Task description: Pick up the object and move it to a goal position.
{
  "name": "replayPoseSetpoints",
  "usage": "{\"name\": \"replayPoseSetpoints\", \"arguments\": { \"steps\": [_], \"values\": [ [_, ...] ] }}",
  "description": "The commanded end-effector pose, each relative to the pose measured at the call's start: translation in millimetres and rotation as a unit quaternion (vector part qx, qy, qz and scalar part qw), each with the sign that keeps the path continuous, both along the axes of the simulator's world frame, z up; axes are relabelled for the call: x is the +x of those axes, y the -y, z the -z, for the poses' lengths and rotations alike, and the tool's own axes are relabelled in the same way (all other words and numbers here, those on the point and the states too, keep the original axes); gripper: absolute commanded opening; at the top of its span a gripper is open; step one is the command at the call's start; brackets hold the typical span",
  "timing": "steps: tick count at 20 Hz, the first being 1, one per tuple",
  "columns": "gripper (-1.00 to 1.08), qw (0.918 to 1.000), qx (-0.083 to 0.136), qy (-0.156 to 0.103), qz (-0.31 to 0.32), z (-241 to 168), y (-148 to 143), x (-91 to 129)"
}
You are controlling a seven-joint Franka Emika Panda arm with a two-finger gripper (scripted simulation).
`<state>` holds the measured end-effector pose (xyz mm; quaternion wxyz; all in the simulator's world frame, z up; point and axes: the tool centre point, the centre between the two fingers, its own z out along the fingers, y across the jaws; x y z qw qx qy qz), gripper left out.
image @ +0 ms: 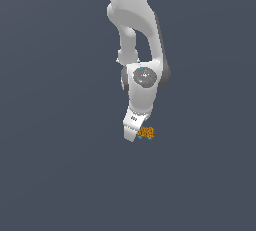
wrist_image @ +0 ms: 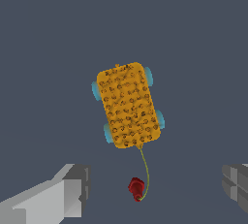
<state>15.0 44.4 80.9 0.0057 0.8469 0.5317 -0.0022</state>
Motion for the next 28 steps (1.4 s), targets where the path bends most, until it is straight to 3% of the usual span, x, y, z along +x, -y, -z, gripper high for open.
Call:
{"name": "replayPoseSetpoints", "arguments": {
  "steps": [1,12,21,28],
  "values": [
    [1.0,0.9994,0.001,-0.001,-0.035,4.1,-3.5,-0.3],
    [1.0,0.9923,0.005,-0.002,-0.124,14.5,-12.6,-1.3],
    [1.0,0.9914,0.006,-0.002,-0.131,18.8,-13.1,-1.5],
    [1.0,0.9911,0.006,-0.002,-0.133,50.3,-13.8,-2.7]
  ]
}}
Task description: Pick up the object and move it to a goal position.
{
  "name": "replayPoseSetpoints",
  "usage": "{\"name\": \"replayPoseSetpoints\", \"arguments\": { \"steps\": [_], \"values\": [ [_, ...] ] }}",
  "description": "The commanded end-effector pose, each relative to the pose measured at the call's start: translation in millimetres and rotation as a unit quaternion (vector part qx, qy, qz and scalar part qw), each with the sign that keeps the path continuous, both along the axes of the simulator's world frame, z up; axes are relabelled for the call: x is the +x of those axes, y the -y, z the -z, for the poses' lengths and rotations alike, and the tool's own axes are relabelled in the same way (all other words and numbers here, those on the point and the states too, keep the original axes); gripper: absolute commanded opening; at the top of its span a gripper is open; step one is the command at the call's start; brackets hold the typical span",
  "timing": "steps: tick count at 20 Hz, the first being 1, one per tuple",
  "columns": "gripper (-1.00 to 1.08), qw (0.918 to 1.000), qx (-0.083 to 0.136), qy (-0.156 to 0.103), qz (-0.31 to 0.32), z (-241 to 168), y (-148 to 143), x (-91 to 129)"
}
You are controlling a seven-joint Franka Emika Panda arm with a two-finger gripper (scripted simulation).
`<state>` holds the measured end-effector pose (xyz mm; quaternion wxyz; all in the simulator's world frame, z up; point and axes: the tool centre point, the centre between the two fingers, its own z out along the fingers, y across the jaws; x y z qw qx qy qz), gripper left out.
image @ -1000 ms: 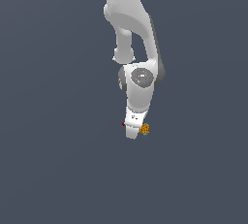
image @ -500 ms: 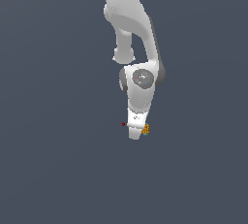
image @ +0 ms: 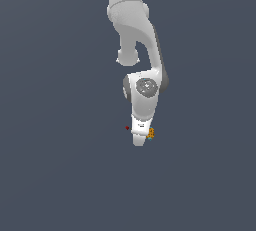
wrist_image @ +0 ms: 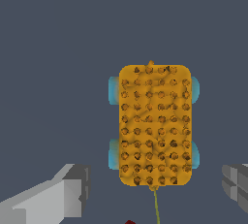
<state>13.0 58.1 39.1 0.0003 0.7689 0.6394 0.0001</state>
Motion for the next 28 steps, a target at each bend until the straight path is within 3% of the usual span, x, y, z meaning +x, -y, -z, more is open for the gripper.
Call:
{"name": "replayPoseSetpoints", "arguments": {
  "steps": [1,7,8,21,28],
  "values": [
    [1.0,1.0,0.0,0.0,-0.001,12.9,0.2,-0.7],
    [1.0,1.0,0.0,0.0,-0.001,24.0,0.1,0.4],
    [-1.0,1.0,0.0,0.0,-0.001,24.0,0.1,0.4],
    [-1.0,1.0,0.0,0.0,-0.001,21.1,-1.0,-0.1],
    [-1.0,1.0,0.0,0.0,-0.001,0.4,-14.2,-8.8]
  ]
}}
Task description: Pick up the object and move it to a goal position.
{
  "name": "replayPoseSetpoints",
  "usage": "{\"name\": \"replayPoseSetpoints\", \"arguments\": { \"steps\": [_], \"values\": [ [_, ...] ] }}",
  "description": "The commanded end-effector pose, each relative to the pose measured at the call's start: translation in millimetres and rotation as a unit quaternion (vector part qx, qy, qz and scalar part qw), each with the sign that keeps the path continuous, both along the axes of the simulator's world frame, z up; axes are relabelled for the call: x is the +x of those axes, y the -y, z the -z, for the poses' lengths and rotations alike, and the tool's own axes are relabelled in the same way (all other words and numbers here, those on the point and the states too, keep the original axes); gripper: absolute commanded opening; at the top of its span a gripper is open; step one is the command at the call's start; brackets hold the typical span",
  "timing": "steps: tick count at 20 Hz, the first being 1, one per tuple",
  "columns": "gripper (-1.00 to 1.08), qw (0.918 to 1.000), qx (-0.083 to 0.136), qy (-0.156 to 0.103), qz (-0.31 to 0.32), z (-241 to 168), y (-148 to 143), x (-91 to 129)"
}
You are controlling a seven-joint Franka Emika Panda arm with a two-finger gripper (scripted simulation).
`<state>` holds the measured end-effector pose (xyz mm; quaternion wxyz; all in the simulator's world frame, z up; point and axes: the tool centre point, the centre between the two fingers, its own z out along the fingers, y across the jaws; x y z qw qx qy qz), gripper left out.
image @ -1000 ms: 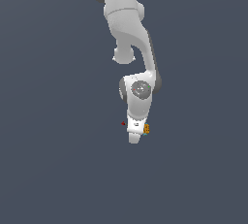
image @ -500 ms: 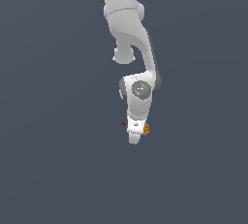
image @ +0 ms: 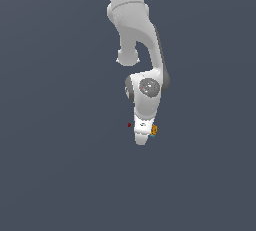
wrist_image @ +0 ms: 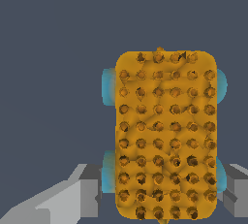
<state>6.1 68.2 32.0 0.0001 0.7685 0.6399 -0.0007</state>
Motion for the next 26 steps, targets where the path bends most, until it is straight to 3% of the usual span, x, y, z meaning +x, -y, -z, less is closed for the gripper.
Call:
{"name": "replayPoseSetpoints", "arguments": {
  "steps": [1,26],
  "values": [
    [-1.0,1.0,0.0,0.001,0.0,-11.4,-7.3,-3.9],
    [-1.0,1.0,0.0,0.0,-0.001,-216.1,-139.6,-82.2]
  ]
}}
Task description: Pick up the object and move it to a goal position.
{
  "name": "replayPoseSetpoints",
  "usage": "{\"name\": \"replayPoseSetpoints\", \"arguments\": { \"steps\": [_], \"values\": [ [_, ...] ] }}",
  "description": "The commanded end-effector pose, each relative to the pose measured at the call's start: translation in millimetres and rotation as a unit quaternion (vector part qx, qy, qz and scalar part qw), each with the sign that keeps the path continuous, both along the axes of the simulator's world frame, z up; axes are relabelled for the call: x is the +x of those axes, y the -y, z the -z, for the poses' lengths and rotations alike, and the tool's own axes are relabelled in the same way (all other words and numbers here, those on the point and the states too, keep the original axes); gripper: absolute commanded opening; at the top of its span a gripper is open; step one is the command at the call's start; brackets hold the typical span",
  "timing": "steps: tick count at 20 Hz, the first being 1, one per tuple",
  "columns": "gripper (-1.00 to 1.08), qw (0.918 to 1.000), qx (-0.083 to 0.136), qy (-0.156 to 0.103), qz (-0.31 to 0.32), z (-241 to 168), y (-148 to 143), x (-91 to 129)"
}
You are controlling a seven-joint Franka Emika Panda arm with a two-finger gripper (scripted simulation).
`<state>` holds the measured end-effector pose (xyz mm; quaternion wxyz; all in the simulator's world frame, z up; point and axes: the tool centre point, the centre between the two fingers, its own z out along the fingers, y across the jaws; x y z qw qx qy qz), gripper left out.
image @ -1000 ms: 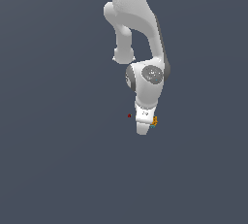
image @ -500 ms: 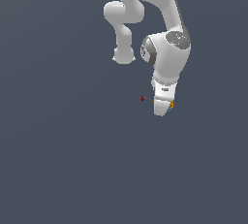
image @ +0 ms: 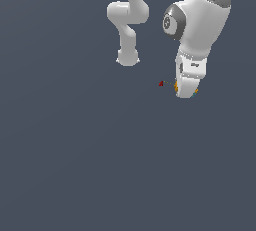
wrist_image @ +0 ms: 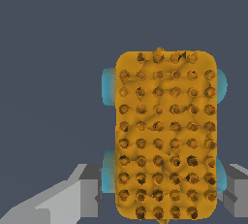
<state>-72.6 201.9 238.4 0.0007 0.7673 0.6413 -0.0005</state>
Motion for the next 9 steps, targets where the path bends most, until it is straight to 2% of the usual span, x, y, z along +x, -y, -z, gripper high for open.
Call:
{"name": "replayPoseSetpoints", "arguments": {
  "steps": [1,9],
  "values": [
    [-1.0,1.0,0.0,0.0,0.001,-14.9,-9.0,-5.0],
    [-1.0,1.0,0.001,0.0,0.001,-33.4,-20.6,-9.3]
  ]
}}
